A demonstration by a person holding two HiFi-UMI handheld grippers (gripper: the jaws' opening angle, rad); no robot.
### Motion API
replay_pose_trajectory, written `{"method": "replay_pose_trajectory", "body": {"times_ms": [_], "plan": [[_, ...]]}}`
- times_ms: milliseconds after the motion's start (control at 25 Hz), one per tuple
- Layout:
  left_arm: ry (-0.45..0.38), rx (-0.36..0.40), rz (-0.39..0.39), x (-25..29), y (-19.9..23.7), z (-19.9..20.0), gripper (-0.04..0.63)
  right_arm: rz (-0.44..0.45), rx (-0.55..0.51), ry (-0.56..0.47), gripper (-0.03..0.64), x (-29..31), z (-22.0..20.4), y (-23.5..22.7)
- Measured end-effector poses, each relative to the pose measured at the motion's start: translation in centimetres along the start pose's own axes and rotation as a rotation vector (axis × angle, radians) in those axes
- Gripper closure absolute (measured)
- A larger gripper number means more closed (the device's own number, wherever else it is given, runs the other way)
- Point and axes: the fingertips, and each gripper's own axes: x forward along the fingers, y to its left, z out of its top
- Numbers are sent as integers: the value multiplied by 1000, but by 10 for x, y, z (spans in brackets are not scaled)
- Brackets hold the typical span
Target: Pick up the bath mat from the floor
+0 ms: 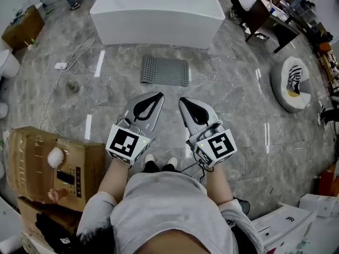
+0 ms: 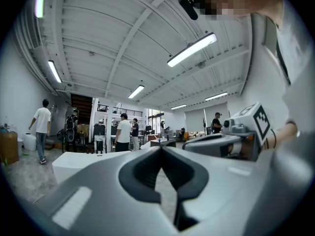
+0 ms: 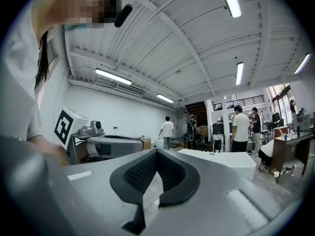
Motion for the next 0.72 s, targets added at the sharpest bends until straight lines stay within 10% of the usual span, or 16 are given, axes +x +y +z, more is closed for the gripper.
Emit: {"method": "replay_pose_trajectory", "body": {"times_ms": [720], "plan": [[17,27,-11,5,67,-24,595,-80,27,-21,617,48,-7,-9]]}}
